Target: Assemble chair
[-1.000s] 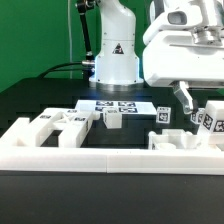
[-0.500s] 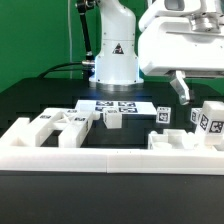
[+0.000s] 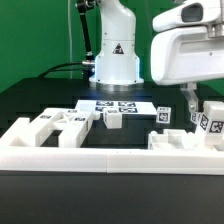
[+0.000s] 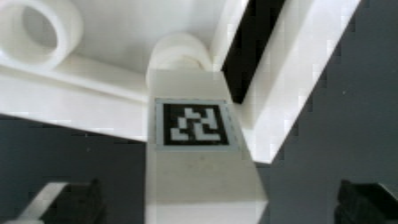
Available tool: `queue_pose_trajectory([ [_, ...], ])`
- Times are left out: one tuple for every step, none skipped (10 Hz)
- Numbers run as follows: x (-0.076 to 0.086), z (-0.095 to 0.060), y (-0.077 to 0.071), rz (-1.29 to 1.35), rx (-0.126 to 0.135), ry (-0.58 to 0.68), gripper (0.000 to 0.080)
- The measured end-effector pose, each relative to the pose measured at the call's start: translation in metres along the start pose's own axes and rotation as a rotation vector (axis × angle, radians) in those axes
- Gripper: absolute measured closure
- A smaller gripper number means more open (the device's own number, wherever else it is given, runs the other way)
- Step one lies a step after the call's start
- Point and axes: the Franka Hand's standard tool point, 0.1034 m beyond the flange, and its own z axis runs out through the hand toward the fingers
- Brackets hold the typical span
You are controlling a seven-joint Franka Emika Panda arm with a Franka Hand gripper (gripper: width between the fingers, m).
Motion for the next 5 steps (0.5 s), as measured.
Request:
queue_pose_trajectory([
  [0.002,0.0021,0.0052,0.005,0.008,-0.034,0.015],
  [-0.0058,0.0033,0.0067,0.004,0.025,-0.123,0.015],
  [-0.0035,0.0018,0.0042,0.01,0.038,-0.173,0.015],
  [0.0013,0.0027,0.0062,0.011,0.03,-0.143,0.015],
  [-0.0007,0.0041,0.0059,0.036,0.026,-0.146,0.015],
])
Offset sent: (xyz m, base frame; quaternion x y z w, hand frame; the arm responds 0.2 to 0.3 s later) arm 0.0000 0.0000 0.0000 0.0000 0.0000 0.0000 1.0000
